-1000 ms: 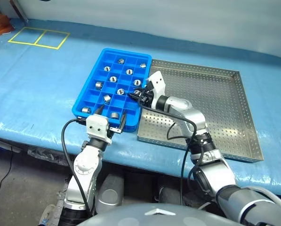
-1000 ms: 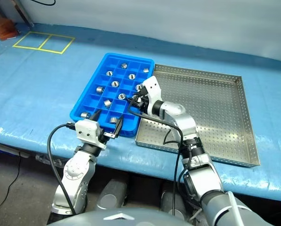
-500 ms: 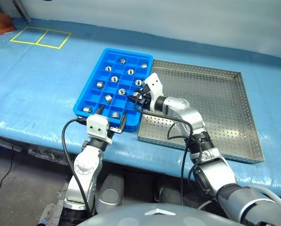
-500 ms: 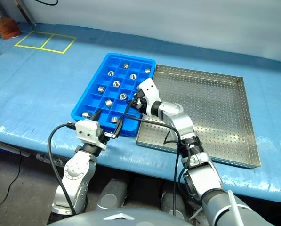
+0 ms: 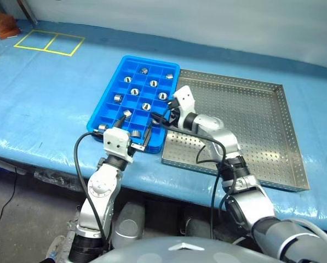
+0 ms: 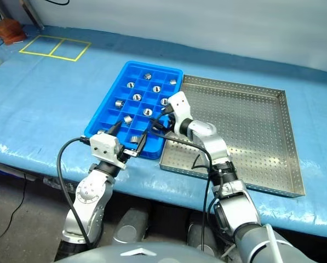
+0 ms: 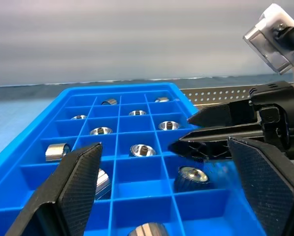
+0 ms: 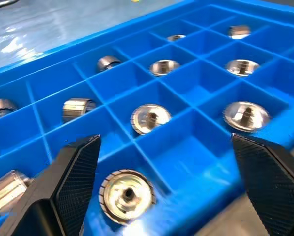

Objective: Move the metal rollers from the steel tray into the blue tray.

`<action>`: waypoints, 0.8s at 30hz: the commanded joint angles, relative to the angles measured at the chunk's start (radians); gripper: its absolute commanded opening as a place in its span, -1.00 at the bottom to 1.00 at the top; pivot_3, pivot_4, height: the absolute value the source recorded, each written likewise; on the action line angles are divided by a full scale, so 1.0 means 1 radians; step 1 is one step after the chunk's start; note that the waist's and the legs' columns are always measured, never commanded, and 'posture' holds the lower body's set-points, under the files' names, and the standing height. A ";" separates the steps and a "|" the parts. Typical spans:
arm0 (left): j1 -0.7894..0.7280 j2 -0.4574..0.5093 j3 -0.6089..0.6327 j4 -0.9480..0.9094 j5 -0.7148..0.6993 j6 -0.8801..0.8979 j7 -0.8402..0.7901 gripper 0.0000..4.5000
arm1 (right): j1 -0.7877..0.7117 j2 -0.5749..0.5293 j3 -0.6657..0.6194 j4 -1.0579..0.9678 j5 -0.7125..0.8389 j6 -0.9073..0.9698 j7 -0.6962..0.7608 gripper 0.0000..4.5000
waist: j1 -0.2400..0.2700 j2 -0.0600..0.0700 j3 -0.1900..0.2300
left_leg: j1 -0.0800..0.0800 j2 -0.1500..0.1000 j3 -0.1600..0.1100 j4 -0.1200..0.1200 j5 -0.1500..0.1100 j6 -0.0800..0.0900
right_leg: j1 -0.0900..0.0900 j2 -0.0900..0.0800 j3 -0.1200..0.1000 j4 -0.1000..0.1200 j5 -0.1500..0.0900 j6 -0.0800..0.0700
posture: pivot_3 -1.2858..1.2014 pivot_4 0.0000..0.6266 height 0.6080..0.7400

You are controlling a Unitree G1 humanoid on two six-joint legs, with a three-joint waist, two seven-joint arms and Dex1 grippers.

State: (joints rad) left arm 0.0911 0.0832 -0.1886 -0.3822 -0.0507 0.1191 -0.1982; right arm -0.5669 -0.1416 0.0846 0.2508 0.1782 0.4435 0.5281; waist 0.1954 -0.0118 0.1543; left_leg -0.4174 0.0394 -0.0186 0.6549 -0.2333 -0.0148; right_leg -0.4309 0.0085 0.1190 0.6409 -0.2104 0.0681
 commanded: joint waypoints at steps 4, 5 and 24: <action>-0.122 0.009 -0.030 0.119 -0.023 -0.008 -0.092 1.00 | 0.139 -0.087 -0.109 -0.250 0.041 0.032 -0.045 0.99 | -0.056 0.000 0.000 | 0.000 0.000 0.000 0.000 0.000 0.000 | 0.000 0.000 0.000 -0.001 0.000 0.000 | 0.12 -0.52 1.00; -0.143 0.009 -0.033 0.142 -0.026 -0.013 -0.106 1.00 | 0.167 -0.101 -0.126 -0.280 0.043 0.040 -0.060 0.99 | -0.073 0.000 0.000 | 0.000 0.000 0.000 0.000 0.000 0.000 | 0.001 0.000 0.000 -0.001 0.000 0.000 | 0.08 -0.52 1.00; -0.344 0.000 0.001 0.407 -0.064 -0.118 -0.230 1.00 | 0.485 -0.167 -0.244 -0.657 0.137 0.054 -0.117 0.99 | -0.323 0.000 0.000 | 0.004 -0.001 0.000 0.002 0.000 0.001 | 0.004 0.000 0.004 0.003 0.001 0.003 | -0.08 -0.52 1.00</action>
State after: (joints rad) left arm -0.2371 0.0854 -0.2012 0.0339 -0.1000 0.0309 -0.4191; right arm -0.0842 -0.3062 -0.1607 -0.3560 0.3029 0.5303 0.4112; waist -0.1275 -0.0116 0.1543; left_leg -0.4136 0.0387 -0.0182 0.6565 -0.2333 -0.0140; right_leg -0.4271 0.0087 0.1231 0.6436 -0.2093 0.0707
